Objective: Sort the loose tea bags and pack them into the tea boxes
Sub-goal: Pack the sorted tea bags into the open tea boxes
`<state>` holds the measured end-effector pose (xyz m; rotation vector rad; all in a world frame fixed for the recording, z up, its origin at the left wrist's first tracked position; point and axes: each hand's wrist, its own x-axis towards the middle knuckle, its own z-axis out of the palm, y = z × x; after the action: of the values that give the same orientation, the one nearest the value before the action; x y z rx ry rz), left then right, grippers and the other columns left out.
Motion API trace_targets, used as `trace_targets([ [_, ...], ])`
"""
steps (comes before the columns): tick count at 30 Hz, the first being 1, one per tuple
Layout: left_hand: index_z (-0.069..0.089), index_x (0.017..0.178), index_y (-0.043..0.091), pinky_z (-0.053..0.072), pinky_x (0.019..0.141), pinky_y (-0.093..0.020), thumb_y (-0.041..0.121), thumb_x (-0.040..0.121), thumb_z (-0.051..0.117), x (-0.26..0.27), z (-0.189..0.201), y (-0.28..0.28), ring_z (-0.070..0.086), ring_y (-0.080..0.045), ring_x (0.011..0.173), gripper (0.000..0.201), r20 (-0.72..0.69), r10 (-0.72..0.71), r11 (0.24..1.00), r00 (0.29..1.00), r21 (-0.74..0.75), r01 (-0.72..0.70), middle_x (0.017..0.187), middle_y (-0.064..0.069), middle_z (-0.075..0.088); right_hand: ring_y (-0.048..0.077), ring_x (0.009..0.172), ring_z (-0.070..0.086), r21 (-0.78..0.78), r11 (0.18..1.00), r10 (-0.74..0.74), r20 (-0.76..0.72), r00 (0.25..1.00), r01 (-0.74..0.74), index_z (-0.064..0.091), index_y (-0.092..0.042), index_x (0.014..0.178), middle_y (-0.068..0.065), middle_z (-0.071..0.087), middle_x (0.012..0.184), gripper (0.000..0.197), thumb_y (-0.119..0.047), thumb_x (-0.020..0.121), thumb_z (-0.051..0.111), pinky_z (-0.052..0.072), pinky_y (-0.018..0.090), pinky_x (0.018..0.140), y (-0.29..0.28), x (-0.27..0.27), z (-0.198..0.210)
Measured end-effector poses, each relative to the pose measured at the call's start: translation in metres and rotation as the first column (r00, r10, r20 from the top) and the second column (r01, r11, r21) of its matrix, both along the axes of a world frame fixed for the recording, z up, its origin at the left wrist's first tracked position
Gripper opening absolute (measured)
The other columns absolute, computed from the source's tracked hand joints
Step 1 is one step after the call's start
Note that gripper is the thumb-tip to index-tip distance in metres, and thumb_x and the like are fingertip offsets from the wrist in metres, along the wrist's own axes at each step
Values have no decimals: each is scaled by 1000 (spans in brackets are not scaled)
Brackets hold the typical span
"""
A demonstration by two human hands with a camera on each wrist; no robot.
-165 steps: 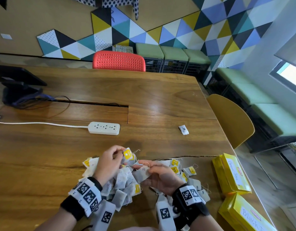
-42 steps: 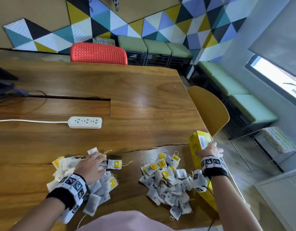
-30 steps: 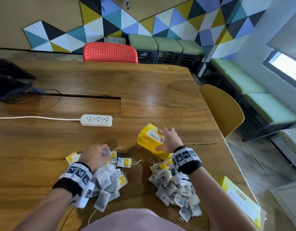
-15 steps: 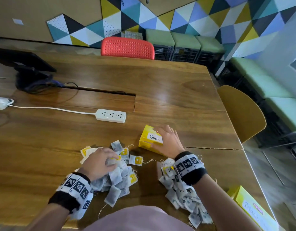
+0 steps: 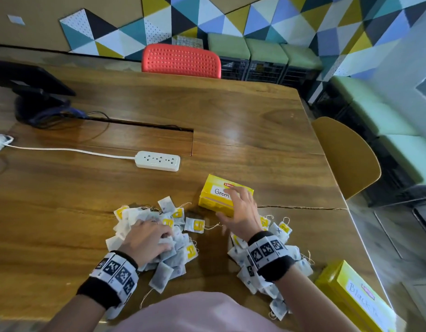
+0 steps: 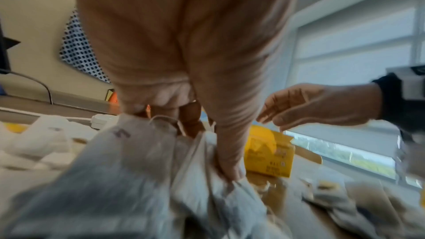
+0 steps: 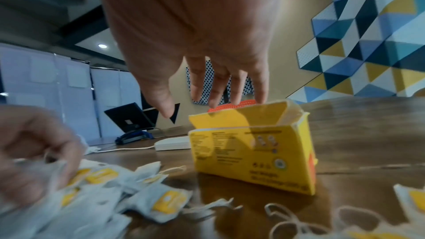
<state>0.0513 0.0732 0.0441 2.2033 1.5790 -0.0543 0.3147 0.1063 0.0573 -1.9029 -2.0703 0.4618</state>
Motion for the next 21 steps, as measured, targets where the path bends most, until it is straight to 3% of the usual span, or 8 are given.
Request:
trace_targets([
  [2, 70, 88, 26, 46, 81, -28, 31, 85, 64, -2, 3, 3, 61, -12, 91, 9, 162, 71, 994, 984, -99, -55, 90, 8, 67, 21, 122, 43, 14, 996, 91, -96, 991, -90, 54, -18, 130, 2, 51, 128, 52, -30, 82, 69, 39, 39, 102, -10, -12, -2],
  [5, 64, 72, 25, 47, 69, -21, 23, 85, 66, -3, 13, 8, 62, -10, 81, 13, 375, 190, 971, 907, -208, -118, 79, 5, 67, 18, 110, 51, 16, 979, 203, -202, 958, -204, 61, -16, 121, 2, 58, 117, 39, -23, 83, 69, 45, 34, 93, -20, -32, -4],
  [7, 65, 73, 24, 43, 63, -16, 23, 86, 68, -1, 20, 11, 61, -7, 74, 14, 462, 254, 962, 850, -212, -172, 76, 6, 67, 17, 101, 57, 33, 964, 260, -290, 921, -262, 65, -13, 113, 3, 64, 108, 33, -20, 82, 71, 46, 22, 87, -23, -45, -5],
  [9, 68, 76, 20, 38, 52, -18, 25, 85, 71, 1, 25, 13, 52, -4, 57, 10, 522, 313, 948, 793, -225, -226, 64, 10, 62, 10, 91, 62, -49, 963, 223, -400, 889, -264, 67, -11, 109, 1, 68, 102, 28, -24, 84, 72, 43, 7, 77, -23, -55, 1],
  [10, 69, 77, 20, 36, 51, -17, 26, 83, 73, 2, 28, 14, 49, -3, 53, 9, 547, 343, 938, 764, -240, -249, 60, 12, 60, 4, 84, 63, -116, 958, 185, -448, 875, -262, 68, -12, 107, -1, 69, 98, 28, -28, 84, 73, 43, 5, 72, -22, -58, 4],
  [13, 70, 79, 22, 42, 58, -15, 22, 83, 73, 2, 30, 19, 61, -1, 63, 5, 599, 407, 913, 690, -278, -298, 70, 12, 69, -5, 70, 60, -202, 950, 98, -529, 843, -238, 70, -16, 93, -8, 69, 84, 18, -30, 82, 75, 46, 10, 66, -17, -64, 5],
  [17, 72, 91, 19, 50, 65, -21, 19, 87, 69, -3, 25, 22, 68, -13, 76, 5, 616, 473, 881, 630, -346, -323, 81, 4, 74, 14, 72, 68, -282, 945, -73, -678, 731, -167, 67, -20, 78, 5, 72, 80, 12, -16, 79, 78, 58, 31, 72, -15, -65, 3],
  [21, 72, 93, 14, 52, 61, -22, 14, 90, 65, -5, 22, 20, 67, -14, 70, 7, 613, 508, 860, 605, -393, -324, 82, -4, 74, 15, 68, 66, -335, 930, -128, -684, 718, -153, 67, -15, 82, 4, 71, 78, 10, -15, 80, 77, 57, 32, 71, -15, -64, 0],
])
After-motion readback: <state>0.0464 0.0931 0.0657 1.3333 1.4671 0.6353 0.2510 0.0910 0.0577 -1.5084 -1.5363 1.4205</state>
